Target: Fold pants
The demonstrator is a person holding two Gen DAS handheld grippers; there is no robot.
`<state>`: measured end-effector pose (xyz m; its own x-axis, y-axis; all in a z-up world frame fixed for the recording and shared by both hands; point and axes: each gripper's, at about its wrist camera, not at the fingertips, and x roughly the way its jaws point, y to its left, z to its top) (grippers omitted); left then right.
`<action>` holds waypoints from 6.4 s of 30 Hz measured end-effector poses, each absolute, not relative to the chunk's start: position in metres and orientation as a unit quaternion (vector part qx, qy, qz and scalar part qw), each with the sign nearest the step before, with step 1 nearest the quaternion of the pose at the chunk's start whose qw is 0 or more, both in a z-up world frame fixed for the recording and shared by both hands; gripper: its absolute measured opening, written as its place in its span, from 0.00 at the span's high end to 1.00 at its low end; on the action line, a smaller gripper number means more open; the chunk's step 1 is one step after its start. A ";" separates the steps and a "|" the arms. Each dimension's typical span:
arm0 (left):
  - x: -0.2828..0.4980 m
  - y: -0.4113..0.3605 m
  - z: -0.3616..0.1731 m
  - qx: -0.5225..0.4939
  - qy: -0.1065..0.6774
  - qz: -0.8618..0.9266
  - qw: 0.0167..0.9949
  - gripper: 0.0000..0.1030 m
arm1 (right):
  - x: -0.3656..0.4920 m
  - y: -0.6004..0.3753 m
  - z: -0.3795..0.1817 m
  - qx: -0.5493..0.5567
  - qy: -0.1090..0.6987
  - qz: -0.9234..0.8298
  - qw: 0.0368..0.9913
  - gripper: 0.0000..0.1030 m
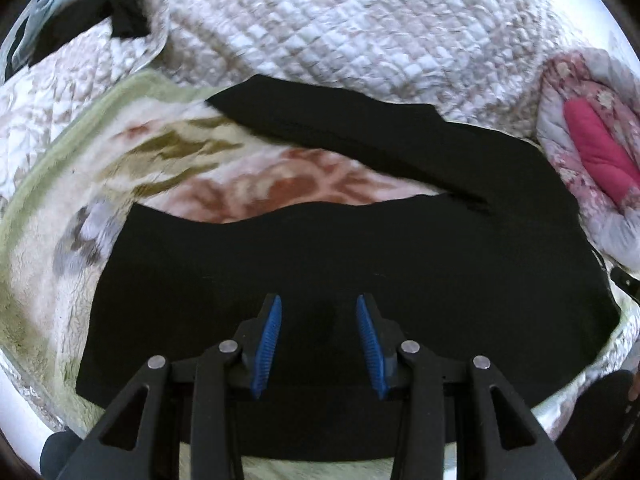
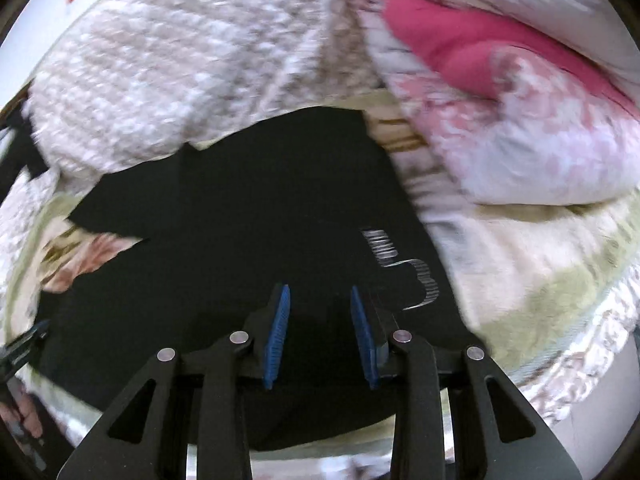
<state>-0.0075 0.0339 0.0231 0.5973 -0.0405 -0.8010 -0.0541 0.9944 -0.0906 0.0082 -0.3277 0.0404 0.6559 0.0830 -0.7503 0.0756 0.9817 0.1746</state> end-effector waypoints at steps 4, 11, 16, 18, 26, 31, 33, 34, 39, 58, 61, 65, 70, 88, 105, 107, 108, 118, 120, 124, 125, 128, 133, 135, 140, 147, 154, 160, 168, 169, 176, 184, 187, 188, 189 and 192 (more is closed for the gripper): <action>-0.014 0.020 0.034 -0.034 0.441 -0.006 0.897 0.59 | 0.009 -0.288 0.033 0.070 0.434 0.070 0.895 0.61; -0.019 0.003 0.034 -0.018 0.445 -0.020 0.895 0.59 | 0.003 -0.238 0.015 0.036 0.460 0.131 0.877 0.61; -0.018 -0.001 0.024 -0.018 0.452 -0.024 0.892 0.59 | 0.004 -0.230 0.002 0.023 0.479 0.137 0.867 0.61; -0.016 -0.001 0.015 -0.015 0.461 -0.021 0.887 0.59 | 0.004 -0.234 0.000 0.026 0.480 0.137 0.866 0.61; -0.011 0.004 -0.001 -0.011 0.473 -0.014 0.881 0.59 | 0.007 -0.238 0.013 0.031 0.468 0.134 0.873 0.61; -0.006 0.006 0.006 -0.005 0.464 -0.007 0.886 0.59 | 0.012 -0.242 0.020 0.027 0.459 0.129 0.878 0.48; -0.001 0.007 0.014 -0.003 0.457 -0.007 0.889 0.59 | 0.015 -0.243 0.023 0.028 0.454 0.129 0.881 0.46; 0.003 0.007 0.020 -0.002 0.453 -0.006 0.891 0.59 | 0.018 -0.244 0.025 0.028 0.452 0.129 0.882 0.46; 0.013 0.007 0.038 0.000 0.437 -0.005 0.900 0.59 | 0.031 -0.245 0.033 0.023 0.443 0.131 0.887 0.46; 0.146 0.043 0.046 -0.007 0.426 -0.026 0.904 0.43 | 0.172 -0.290 0.048 -0.021 0.444 0.131 0.886 0.36; 0.179 0.050 0.038 0.002 0.431 -0.029 0.902 0.41 | 0.204 -0.300 0.046 -0.034 0.444 0.126 0.886 0.36; 0.224 0.055 0.027 0.010 0.435 -0.034 0.900 0.36 | 0.244 -0.312 0.043 -0.040 0.442 0.126 0.887 0.34; 0.274 0.044 0.013 0.011 0.443 -0.040 0.896 0.34 | 0.290 -0.321 0.031 -0.042 0.455 0.130 0.880 0.33; 0.284 -0.016 0.017 0.084 0.427 -0.031 0.900 0.96 | 0.273 -0.308 0.050 -0.097 0.441 0.122 0.884 0.97; 0.040 0.034 0.075 -0.051 0.381 -0.074 0.920 0.96 | 0.021 -0.319 0.063 0.051 0.444 0.117 0.887 0.97; 0.016 0.030 0.057 -0.039 0.403 -0.071 0.912 0.96 | 0.012 -0.320 0.039 0.072 0.473 0.106 0.872 0.97; 0.007 0.029 0.048 -0.040 0.418 -0.073 0.905 0.96 | 0.006 -0.321 0.027 0.086 0.491 0.100 0.861 0.96; -0.030 0.048 0.056 -0.046 0.432 -0.044 0.900 0.81 | -0.033 -0.334 0.039 0.155 0.463 0.066 0.870 0.51; -0.019 0.045 0.063 -0.047 0.423 -0.048 0.904 0.61 | -0.035 -0.342 0.039 0.177 0.452 0.055 0.872 0.51; 0.013 0.022 0.062 -0.007 0.426 -0.055 0.903 0.57 | -0.034 -0.357 0.030 0.215 0.454 0.029 0.864 0.51; 0.024 0.014 0.058 0.009 0.432 -0.052 0.901 0.57 | -0.034 -0.362 0.028 0.225 0.453 0.022 0.862 0.51; 0.051 -0.004 0.041 0.045 0.450 -0.049 0.891 0.57 | -0.032 -0.373 0.026 0.246 0.449 0.011 0.859 0.51; 0.072 -0.011 0.020 0.068 0.463 -0.027 0.883 0.84 | -0.026 -0.388 0.024 0.284 0.435 0.007 0.854 0.51; 0.070 -0.008 0.024 0.065 0.456 -0.022 0.887 0.93 | -0.023 -0.390 0.023 0.294 0.428 0.003 0.854 0.51; 0.037 0.033 0.052 -0.005 0.395 0.014 0.918 0.95 | -0.021 -0.396 0.021 0.323 0.410 -0.011 0.853 0.51; -0.015 0.103 0.045 -0.112 0.387 0.061 0.913 0.95 | -0.018 -0.402 0.019 0.330 0.408 -0.027 0.851 0.51; -0.014 0.124 0.017 -0.209 0.417 0.040 0.884 0.86 | -0.013 -0.404 0.019 0.331 0.413 -0.034 0.848 0.51; -0.001 0.141 0.006 -0.270 0.422 0.047 0.864 0.74 | -0.011 -0.404 0.019 0.328 0.411 -0.042 0.849 0.51; 0.004 0.144 0.025 -0.238 0.399 0.071 0.882 0.96 | -0.004 -0.408 0.022 0.329 0.408 -0.051 0.850 0.89; -0.001 0.144 0.032 -0.234 0.392 0.076 0.886 0.96 | -0.006 -0.407 0.028 0.327 0.400 -0.046 0.855 0.89; -0.049 0.149 0.063 -0.213 0.362 0.113 0.900 0.96 | -0.025 -0.402 0.041 0.314 0.406 -0.053 0.856 0.91; -0.065 0.156 0.026 -0.234 0.407 0.131 0.873 0.95 | -0.027 -0.412 0.027 0.330 0.427 -0.059 0.840 0.91; -0.068 0.154 0.035 -0.231 0.392 0.126 0.881 0.95 | -0.026 -0.412 0.025 0.326 0.432 -0.058 0.839 0.91; -0.069 0.155 0.036 -0.233 0.390 0.121 0.883 0.95 | -0.027 -0.414 0.023 0.326 0.435 -0.058 0.837 0.91; -0.069 0.155 0.035 -0.233 0.390 0.122 0.883 0.95 | -0.027 -0.414 0.020 0.329 0.437 -0.058 0.835 0.91; -0.068 0.159 0.034 -0.256 0.391 0.110 0.877 0.94 | -0.028 -0.416 0.019 0.329 0.437 -0.055 0.835 0.90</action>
<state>-0.0682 0.1591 0.0340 0.6695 -0.0079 -0.7428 -0.3931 0.8446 -0.3634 -0.0277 -0.4158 0.0192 0.6129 0.1957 -0.7655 0.3793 0.7771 0.5023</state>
